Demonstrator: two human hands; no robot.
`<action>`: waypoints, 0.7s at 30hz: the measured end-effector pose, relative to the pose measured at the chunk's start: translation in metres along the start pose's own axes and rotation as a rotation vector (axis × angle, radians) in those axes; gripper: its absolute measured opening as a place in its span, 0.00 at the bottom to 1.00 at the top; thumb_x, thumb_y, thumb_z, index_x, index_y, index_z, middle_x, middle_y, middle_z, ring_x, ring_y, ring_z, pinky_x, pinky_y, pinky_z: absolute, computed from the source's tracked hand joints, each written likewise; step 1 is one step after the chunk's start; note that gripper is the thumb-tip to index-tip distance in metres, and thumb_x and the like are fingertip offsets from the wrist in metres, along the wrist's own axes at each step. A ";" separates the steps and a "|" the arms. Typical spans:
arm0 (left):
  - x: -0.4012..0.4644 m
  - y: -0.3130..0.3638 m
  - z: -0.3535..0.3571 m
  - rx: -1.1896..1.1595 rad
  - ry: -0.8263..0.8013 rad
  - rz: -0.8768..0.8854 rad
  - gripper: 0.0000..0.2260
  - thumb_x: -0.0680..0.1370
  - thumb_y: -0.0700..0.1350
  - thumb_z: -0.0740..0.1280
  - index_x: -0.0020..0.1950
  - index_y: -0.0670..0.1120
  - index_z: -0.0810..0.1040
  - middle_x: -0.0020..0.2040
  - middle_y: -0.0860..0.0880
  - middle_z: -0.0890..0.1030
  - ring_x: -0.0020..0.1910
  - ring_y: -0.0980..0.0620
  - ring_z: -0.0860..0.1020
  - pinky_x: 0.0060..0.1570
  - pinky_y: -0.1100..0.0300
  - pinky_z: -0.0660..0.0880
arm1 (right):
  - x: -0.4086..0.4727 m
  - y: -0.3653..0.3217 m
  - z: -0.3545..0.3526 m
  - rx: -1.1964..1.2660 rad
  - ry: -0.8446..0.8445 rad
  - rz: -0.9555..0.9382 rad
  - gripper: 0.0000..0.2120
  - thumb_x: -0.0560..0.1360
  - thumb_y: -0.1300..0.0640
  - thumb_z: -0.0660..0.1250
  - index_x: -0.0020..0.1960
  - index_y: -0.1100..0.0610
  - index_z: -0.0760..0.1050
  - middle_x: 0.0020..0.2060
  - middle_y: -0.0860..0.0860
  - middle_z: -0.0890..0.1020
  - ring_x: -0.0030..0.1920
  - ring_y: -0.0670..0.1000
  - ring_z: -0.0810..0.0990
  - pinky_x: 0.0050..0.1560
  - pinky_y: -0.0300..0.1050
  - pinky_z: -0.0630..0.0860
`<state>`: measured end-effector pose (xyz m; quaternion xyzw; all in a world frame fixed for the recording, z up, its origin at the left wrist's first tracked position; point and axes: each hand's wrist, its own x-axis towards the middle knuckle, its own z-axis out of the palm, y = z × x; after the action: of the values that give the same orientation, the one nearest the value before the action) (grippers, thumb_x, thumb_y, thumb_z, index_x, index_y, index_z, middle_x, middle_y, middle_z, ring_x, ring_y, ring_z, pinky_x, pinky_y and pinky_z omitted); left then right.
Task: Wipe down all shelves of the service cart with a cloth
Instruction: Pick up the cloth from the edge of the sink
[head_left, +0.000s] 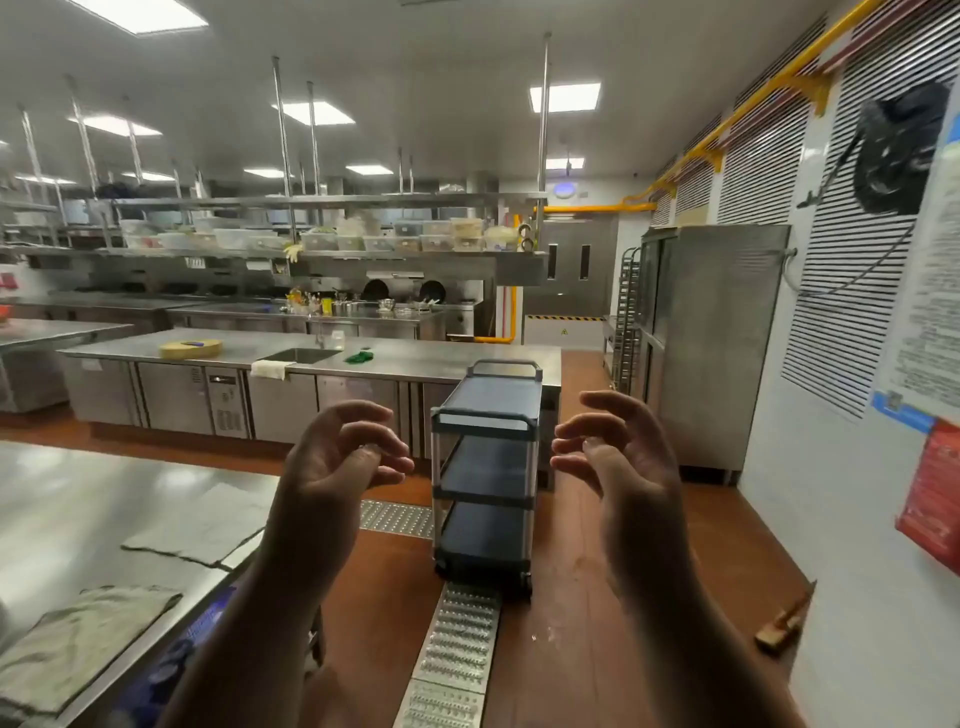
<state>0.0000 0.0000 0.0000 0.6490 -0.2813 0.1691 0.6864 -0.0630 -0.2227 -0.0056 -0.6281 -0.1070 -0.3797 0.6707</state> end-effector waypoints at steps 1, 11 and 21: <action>0.004 -0.004 0.009 0.010 0.004 -0.002 0.13 0.72 0.39 0.58 0.54 0.43 0.74 0.42 0.44 0.81 0.43 0.45 0.82 0.43 0.55 0.81 | 0.005 0.001 -0.006 0.002 0.000 -0.007 0.17 0.73 0.61 0.59 0.59 0.53 0.75 0.45 0.51 0.83 0.49 0.55 0.83 0.51 0.50 0.82; 0.021 -0.066 0.029 0.059 0.048 -0.071 0.13 0.72 0.40 0.58 0.56 0.44 0.73 0.43 0.45 0.81 0.44 0.45 0.82 0.44 0.56 0.81 | 0.032 0.076 -0.031 0.019 -0.017 0.049 0.17 0.73 0.63 0.59 0.60 0.54 0.75 0.51 0.51 0.82 0.54 0.55 0.82 0.53 0.53 0.82; 0.098 -0.174 -0.021 0.109 0.136 -0.129 0.10 0.78 0.38 0.57 0.57 0.44 0.73 0.44 0.45 0.80 0.46 0.44 0.82 0.48 0.51 0.80 | 0.105 0.197 0.034 0.021 -0.102 0.138 0.18 0.73 0.63 0.60 0.61 0.57 0.73 0.50 0.54 0.81 0.52 0.54 0.82 0.53 0.50 0.81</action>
<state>0.1844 -0.0097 -0.0792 0.6892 -0.1822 0.1835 0.6769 0.1471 -0.2462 -0.0837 -0.6453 -0.1015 -0.2990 0.6956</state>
